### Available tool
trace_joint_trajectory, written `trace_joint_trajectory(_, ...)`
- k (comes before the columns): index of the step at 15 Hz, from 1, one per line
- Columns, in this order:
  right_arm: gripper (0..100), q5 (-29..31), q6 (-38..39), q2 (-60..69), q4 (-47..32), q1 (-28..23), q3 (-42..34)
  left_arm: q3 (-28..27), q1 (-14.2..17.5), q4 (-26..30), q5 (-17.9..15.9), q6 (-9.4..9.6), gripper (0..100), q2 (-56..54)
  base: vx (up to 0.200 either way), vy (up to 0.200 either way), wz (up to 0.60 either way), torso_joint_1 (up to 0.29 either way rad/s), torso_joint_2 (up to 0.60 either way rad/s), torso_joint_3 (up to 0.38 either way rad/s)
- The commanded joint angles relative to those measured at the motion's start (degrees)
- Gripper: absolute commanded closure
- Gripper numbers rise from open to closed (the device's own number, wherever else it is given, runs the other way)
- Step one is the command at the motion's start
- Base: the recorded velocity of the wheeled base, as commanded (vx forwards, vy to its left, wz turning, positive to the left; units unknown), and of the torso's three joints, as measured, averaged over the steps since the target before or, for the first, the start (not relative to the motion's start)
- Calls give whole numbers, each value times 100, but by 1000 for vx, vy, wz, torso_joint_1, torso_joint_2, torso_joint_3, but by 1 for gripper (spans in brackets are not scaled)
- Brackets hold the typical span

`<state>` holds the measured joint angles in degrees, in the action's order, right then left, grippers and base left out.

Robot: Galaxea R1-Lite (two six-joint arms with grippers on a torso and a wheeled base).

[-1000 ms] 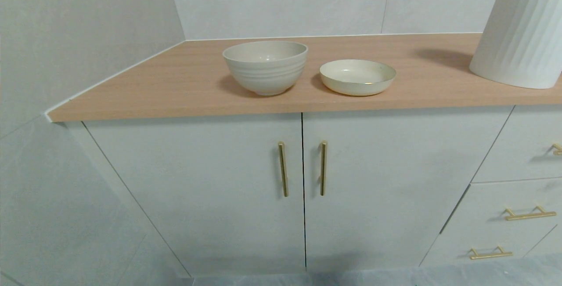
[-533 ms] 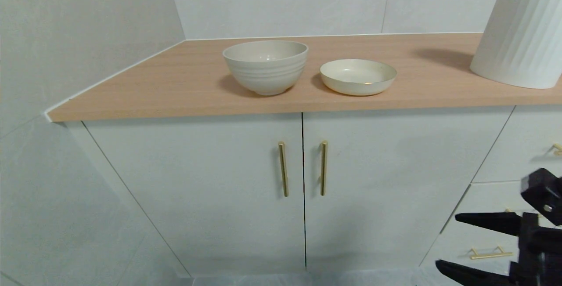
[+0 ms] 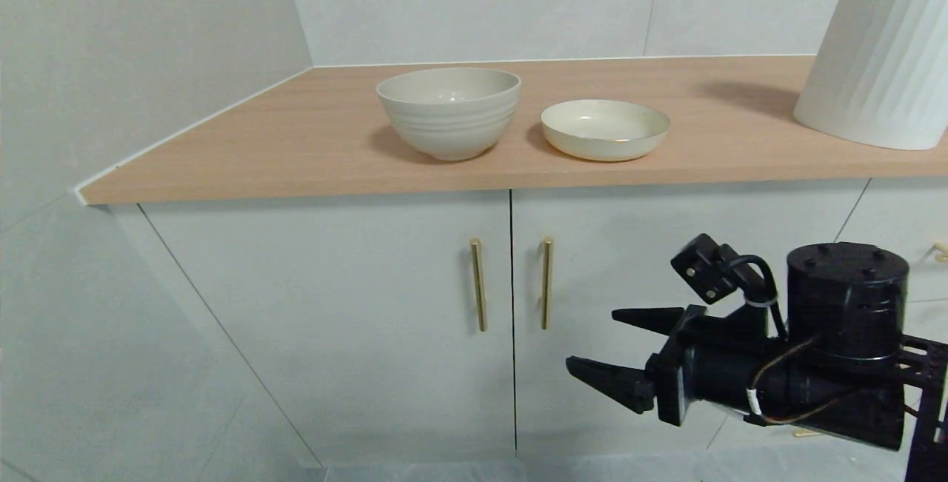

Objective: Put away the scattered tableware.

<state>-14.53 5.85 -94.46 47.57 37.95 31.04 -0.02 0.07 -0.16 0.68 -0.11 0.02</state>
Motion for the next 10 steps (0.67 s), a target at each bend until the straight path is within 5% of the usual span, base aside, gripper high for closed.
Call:
trace_joint_trajectory(1, 0, -15, 338, -459, 16, 125, 394, 2, 1, -2, 2, 2, 0, -2, 0, 0, 0, 0, 0, 0)
trace_joint_trajectory(5, 0, 12, 1445, -661, 16, 125, 922, 2, 1, -2, 2, -7, 0, -2, 0, 0, 0, 0, 0, 0)
trace_joint_trajectory(10, 0, -15, 1515, -722, 16, 99, 1071, 2, 1, -2, 2, 2, 0, -2, 0, 0, 0, 0, 0, 0)
